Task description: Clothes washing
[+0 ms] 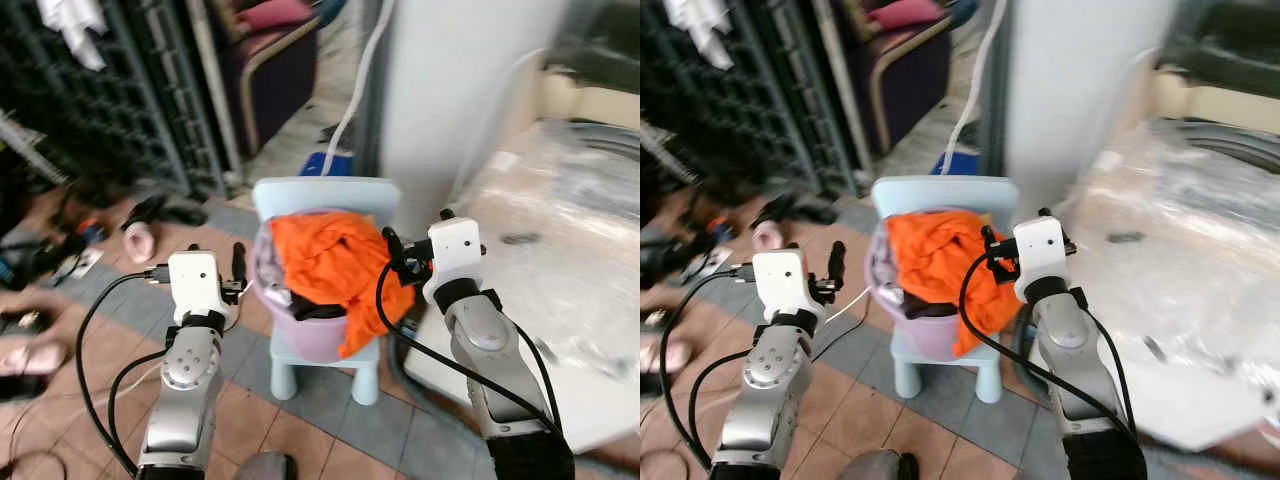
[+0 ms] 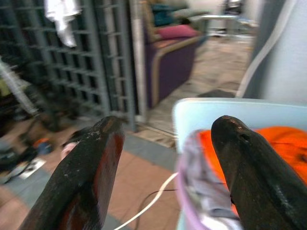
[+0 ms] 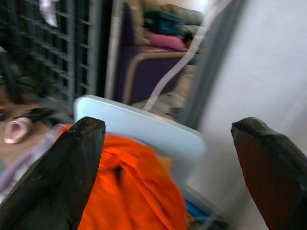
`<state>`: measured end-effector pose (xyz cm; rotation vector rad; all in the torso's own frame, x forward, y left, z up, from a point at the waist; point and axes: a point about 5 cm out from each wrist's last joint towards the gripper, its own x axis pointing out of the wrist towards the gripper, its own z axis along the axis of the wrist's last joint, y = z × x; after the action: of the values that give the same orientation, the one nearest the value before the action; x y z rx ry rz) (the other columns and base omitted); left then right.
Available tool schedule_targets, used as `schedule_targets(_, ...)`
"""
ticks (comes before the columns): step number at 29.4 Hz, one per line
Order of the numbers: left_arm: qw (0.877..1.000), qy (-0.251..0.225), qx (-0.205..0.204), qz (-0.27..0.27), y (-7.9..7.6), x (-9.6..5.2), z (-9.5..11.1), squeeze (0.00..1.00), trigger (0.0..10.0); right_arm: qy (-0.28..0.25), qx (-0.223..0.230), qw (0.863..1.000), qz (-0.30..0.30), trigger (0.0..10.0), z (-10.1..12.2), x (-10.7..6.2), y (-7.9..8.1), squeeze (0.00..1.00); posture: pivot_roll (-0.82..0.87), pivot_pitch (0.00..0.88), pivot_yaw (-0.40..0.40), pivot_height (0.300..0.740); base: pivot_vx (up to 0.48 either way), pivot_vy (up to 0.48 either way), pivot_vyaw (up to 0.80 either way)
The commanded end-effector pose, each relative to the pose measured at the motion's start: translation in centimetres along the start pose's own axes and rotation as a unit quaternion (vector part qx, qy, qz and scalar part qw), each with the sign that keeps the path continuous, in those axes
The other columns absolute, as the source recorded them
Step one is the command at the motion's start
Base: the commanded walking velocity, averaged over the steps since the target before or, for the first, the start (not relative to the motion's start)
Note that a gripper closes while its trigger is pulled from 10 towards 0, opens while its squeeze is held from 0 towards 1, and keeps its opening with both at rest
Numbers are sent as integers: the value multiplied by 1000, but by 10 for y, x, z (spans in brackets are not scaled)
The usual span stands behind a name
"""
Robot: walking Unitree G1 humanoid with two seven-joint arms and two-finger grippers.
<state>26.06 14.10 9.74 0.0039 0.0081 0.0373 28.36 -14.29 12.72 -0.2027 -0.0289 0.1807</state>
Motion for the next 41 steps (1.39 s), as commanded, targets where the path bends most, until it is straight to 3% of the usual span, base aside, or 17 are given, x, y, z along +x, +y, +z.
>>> schedule_targets(1, 1000, -5, -1, 0, 1, -1, 1, 0, 10000, 3, 3, 1000, 8, 10000, 0, 3, 1, 0, -36, 0, 52, 740, 277, 0, 506)
schedule_targets(7, 1000, -3, -2, -2, -1, -1, 0, 0, 10000, 16, -1, 1000, 17, 10000, -3, 5, 3, 0, -39, 0, 53, 740, 302, 0, 84)
schedule_targets(12, 1000, -3, -1, -3, 0, 1, 0, 0, 10000, 57, -9, 998, 35, 10000, -16, 5, 8, 0, -36, 0, 54, 740, 333, 0, 0)
schedule_targets(16, 1000, 0, -2, -3, 0, 1, 0, 0, 10000, 132, -27, 988, 78, 10000, -40, 2, 17, 0, -33, 0, 55, 740, 311, 0, 0)
schedule_targets(27, 1000, 9, -1, -1, -2, -5, -2, 0, 10000, 217, -48, 967, 124, 10000, -69, -9, 23, 0, -5, 0, 38, 740, 22, 0, 0)
schedule_targets(37, 999, 44, 18, 24, 14, -39, -6, 0, 10000, 267, -39, 953, 135, 10000, -85, -1, 29, 0, 100, 117, -5, 740, 0, 0, 0)
schedule_targets(39, 997, 61, 24, 44, 23, -58, -6, 0, 10000, 282, -36, 951, 122, 10000, -89, 9, 31, 0, 148, 166, -25, 740, 0, 0, 0)
schedule_targets(40, 996, 64, 26, 48, 25, -62, -5, 0, 10000, 285, -35, 950, 120, 7451, -90, 12, 32, 0, 154, 173, -28, 740, 0, 0, 0)
schedule_targets(41, 996, 66, 26, 50, 26, -65, -4, 0, 10000, 286, -35, 950, 119, 7451, -90, 13, 33, 0, 165, 190, -33, 740, 0, 0, 0)
